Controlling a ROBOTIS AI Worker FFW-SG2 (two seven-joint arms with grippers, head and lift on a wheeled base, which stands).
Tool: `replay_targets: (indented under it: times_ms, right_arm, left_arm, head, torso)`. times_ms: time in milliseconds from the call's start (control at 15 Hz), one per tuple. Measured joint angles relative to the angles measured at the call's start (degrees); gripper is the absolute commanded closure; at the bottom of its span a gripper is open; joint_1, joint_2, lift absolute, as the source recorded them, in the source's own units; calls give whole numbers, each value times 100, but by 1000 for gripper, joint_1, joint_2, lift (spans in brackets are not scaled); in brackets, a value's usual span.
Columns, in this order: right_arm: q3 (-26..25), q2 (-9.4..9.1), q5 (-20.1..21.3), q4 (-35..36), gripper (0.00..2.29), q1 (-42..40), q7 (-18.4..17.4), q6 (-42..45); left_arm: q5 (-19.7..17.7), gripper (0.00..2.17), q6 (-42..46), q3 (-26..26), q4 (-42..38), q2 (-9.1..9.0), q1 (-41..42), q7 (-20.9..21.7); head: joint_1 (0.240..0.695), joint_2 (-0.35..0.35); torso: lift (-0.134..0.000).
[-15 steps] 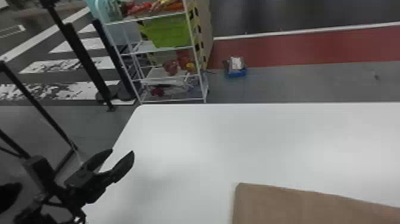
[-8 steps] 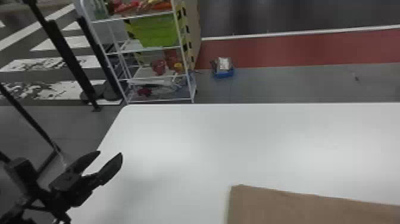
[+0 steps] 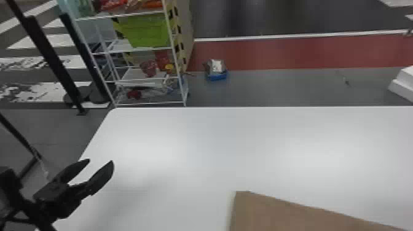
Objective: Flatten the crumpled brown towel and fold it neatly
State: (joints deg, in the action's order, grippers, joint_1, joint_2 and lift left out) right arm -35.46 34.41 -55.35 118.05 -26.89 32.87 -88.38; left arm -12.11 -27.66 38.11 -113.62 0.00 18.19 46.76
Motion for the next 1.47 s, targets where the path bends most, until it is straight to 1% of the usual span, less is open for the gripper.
replay_targets:
  times_ms: [200, 467, 667, 867, 1000, 1200, 1333, 1467]
  right_arm:
    - [136, 74, 198, -407, 1021, 263, 0, 0]
    - [309, 179, 361, -826, 1021, 728, -7, 0]
    - [410, 244, 360, -1041, 1021, 1269, -29, 0]
    - [442, 271, 144, -1035, 1021, 1666, -36, 0]
    - [306, 339, 77, -943, 1021, 1680, -36, 0]
    - [-56, 420, 10, -921, 1021, 1459, -6, 0]
    - [-261, 432, -6, -943, 1021, 1326, 1, 0]
    - [-312, 430, -3, -1014, 1021, 1230, 1, 0]
  left_arm:
    - [105, 87, 10, -139, 66, 0, -65, -1]
    - [132, 87, 10, -165, 62, 0, -75, 1]
    - [133, 87, -7, -155, 19, 0, -76, -1]
    - [138, 87, -22, -137, -38, 0, -64, 0]
    - [138, 87, -32, -101, -72, 0, -48, 6]
    - [137, 87, -32, -67, -80, 0, -44, 1]
    - [144, 87, -27, -93, -81, 0, -59, -11]
    - [161, 87, -25, -138, -80, 0, -75, -24]
  head:
    - [695, 75]
    - [695, 50]
    - [695, 36]
    - [695, 50]
    - [695, 47]
    - [695, 28]
    - [695, 1]
    - [695, -11]
  torso:
    - [-124]
    - [-124]
    - [-124]
    - [-124]
    - [-124]
    - [-124]
    - [-124]
    - [-124]
